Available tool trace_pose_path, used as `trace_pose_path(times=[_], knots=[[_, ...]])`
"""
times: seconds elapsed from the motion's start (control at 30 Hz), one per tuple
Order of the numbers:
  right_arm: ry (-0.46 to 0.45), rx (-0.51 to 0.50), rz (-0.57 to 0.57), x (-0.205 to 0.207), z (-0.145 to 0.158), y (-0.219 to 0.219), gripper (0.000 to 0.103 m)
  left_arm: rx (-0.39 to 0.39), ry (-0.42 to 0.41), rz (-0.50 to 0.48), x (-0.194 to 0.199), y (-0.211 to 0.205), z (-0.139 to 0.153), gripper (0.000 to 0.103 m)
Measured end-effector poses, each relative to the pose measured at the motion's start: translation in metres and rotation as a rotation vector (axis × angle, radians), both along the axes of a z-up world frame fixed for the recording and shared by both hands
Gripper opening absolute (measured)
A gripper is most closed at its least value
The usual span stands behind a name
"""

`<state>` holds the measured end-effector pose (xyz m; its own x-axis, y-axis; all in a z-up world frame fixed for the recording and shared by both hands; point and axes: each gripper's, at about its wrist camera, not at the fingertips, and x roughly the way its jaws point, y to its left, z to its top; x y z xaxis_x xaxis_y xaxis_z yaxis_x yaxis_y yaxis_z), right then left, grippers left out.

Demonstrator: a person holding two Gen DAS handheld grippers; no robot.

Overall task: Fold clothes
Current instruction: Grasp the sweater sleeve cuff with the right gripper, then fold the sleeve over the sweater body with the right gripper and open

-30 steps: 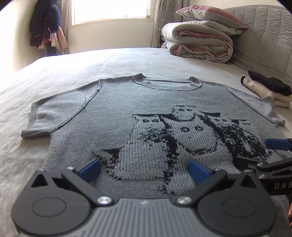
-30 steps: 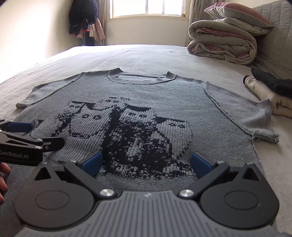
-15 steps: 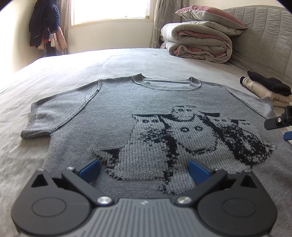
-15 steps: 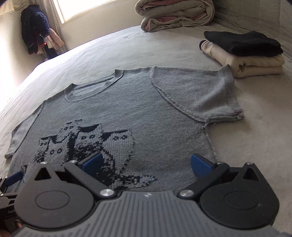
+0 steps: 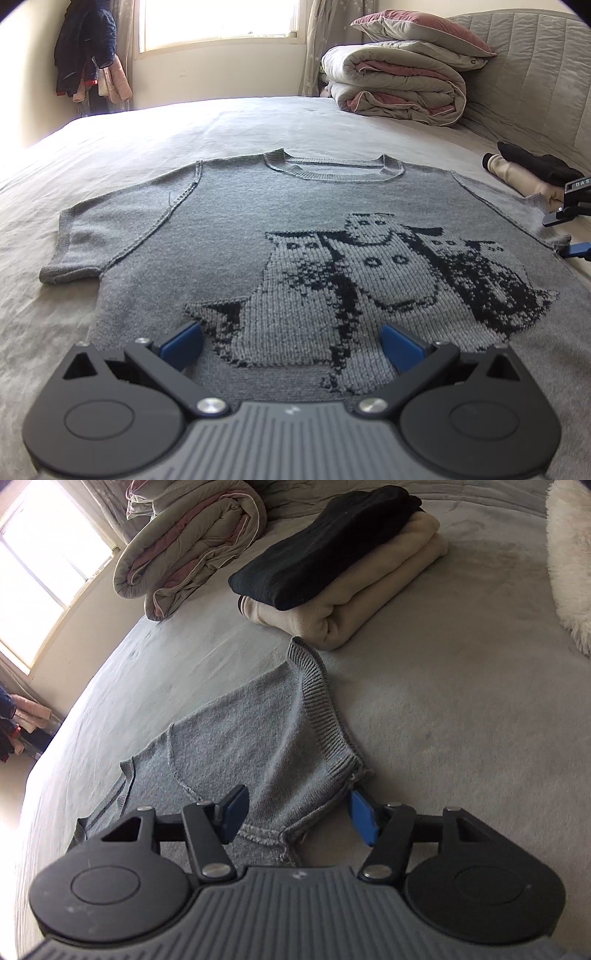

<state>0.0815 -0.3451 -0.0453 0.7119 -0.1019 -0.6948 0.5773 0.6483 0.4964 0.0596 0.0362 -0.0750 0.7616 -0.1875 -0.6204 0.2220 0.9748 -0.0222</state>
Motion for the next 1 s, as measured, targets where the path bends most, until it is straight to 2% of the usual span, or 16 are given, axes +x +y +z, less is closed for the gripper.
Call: trace_pose_path(times=[0.03, 0.07, 0.17, 0.33, 0.57, 0.77, 1.0], knots=[[-0.001, -0.004, -0.015, 0.001, 0.000, -0.001, 0.032, 0.000, 0.000, -0.001, 0.000, 0.000, 0.000, 0.103], [0.009, -0.017, -0.031, 0.000, 0.001, -0.001, 0.007, 0.000, 0.000, -0.002, 0.000, 0.000, 0.000, 0.103], [0.017, -0.083, -0.029, -0.001, 0.005, 0.008, 0.006, 0.000, 0.001, -0.006, 0.000, 0.001, 0.000, 0.103], [-0.006, -0.255, 0.041, 0.002, 0.017, 0.036, 0.006, 0.001, 0.003, -0.013, 0.000, 0.001, 0.001, 0.103], [-0.041, -0.450, 0.232, 0.018, 0.031, 0.093, 0.005, 0.012, 0.032, -0.058, 0.004, 0.005, 0.004, 0.103], [-0.049, -0.558, 0.425, 0.018, 0.021, 0.141, 0.005, 0.020, 0.050, -0.084, 0.007, 0.007, 0.006, 0.103], [0.028, -0.610, 0.591, 0.017, -0.006, 0.167, 0.005, 0.025, 0.047, -0.085, 0.007, 0.008, 0.006, 0.103]])
